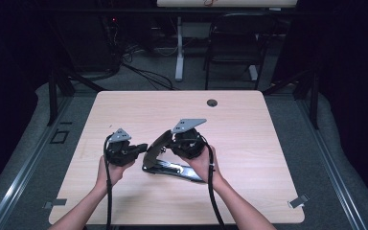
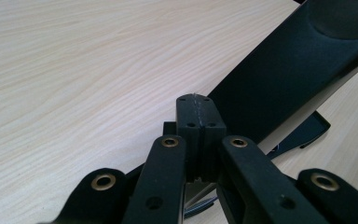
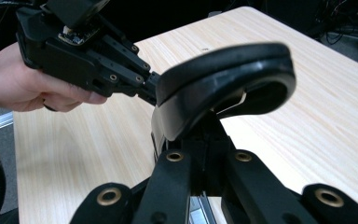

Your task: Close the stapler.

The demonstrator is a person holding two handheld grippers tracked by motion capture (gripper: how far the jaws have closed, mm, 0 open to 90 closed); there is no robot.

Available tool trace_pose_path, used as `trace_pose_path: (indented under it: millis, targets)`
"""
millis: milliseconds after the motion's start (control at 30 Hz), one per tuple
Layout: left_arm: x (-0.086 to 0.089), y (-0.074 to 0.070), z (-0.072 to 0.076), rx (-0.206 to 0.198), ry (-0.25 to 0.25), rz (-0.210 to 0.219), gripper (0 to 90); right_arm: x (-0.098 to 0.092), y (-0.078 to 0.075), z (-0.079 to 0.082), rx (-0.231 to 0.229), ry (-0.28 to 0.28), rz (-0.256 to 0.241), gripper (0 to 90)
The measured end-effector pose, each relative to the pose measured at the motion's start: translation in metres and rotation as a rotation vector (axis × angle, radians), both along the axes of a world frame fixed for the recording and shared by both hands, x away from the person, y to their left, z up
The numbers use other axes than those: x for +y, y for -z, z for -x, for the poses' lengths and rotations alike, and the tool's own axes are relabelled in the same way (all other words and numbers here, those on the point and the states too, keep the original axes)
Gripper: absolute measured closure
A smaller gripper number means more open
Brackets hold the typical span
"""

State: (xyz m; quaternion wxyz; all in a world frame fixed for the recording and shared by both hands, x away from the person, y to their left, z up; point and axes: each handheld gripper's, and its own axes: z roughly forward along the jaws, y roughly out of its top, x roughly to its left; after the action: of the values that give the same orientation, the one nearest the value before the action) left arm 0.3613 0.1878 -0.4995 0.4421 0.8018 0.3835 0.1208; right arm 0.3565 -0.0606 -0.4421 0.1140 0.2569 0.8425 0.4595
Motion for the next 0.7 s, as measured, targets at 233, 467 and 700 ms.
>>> trace_pose_path:
  millis: [233, 467, 700]
  targets:
    - [-0.007, 0.002, 0.0, -0.001, 0.012, -0.009, 90.0, -0.021, 0.01, 0.0, 0.057, -0.004, -0.039, 90.0]
    - [-0.01, 0.005, -0.001, 0.014, 0.017, -0.028, 90.0, -0.041, 0.014, 0.003, 0.067, 0.007, -0.071, 90.0]
    - [-0.013, 0.006, 0.0, 0.019, 0.026, -0.041, 90.0, -0.053, 0.02, 0.008, 0.07, 0.029, -0.059, 90.0]
